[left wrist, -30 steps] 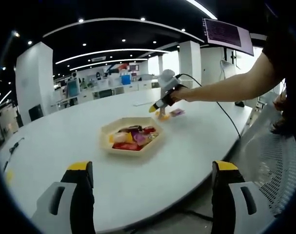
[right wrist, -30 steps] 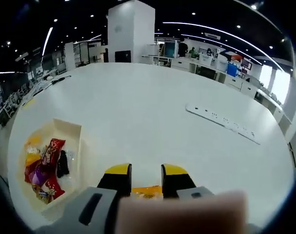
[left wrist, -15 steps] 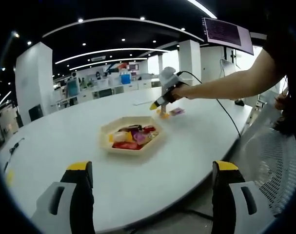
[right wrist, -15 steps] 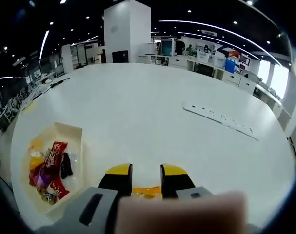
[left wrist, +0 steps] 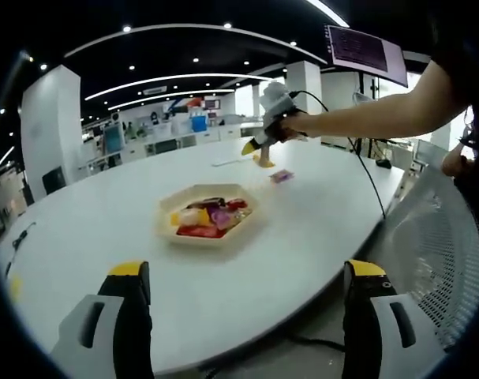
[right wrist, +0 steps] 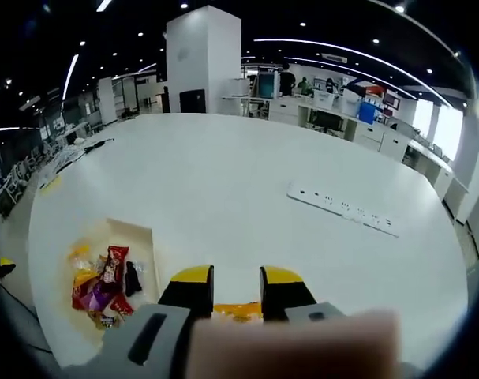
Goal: Place the target food into the container with the food tongs after gripping and lifting it, then release it inside without dropping or visibly crushing the food.
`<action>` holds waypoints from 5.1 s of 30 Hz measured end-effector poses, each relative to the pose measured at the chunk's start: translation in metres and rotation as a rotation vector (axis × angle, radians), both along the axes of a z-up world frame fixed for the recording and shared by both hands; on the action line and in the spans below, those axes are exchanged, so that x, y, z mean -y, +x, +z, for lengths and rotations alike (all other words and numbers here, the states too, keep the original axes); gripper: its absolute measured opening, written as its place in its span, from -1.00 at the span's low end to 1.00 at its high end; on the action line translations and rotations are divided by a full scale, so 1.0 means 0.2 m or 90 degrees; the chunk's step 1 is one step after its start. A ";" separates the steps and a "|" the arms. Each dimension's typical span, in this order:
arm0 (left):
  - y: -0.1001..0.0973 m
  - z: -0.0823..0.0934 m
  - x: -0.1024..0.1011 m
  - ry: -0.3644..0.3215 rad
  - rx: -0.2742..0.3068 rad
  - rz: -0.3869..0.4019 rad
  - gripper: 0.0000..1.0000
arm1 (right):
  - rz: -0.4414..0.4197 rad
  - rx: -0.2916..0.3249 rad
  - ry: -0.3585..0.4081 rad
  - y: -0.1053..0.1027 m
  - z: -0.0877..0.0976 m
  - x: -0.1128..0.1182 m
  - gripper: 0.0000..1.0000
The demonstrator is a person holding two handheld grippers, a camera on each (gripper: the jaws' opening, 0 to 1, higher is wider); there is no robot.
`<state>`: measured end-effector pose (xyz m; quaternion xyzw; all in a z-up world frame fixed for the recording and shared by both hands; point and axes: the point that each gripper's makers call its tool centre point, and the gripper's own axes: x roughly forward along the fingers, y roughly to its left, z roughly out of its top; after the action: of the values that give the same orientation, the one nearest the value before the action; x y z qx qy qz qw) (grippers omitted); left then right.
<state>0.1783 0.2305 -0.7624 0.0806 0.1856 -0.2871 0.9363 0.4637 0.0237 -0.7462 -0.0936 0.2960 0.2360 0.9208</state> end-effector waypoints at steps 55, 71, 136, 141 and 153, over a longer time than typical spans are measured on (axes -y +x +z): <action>-0.02 0.02 0.02 -0.015 0.009 -0.014 0.99 | 0.149 -0.004 0.051 -0.19 0.20 -0.83 -0.54; -0.02 0.02 0.02 -0.017 0.007 -0.019 0.99 | 0.164 -0.002 0.071 -0.22 0.27 -0.80 -0.44; -0.02 -0.05 0.03 0.012 -0.045 -0.032 0.99 | -0.025 -0.049 0.085 -0.03 0.05 0.18 -0.39; -0.02 -0.05 0.03 0.012 -0.045 -0.033 0.99 | -0.035 -0.059 0.087 -0.02 0.01 0.23 -0.39; -0.02 -0.06 0.02 0.016 -0.050 -0.029 0.99 | 0.124 -0.036 0.057 -0.08 -0.02 0.21 -0.40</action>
<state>0.1735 0.2258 -0.7744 0.0850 0.2238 -0.3090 0.9204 0.4484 -0.0190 -0.7510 -0.0739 0.3006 0.3398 0.8881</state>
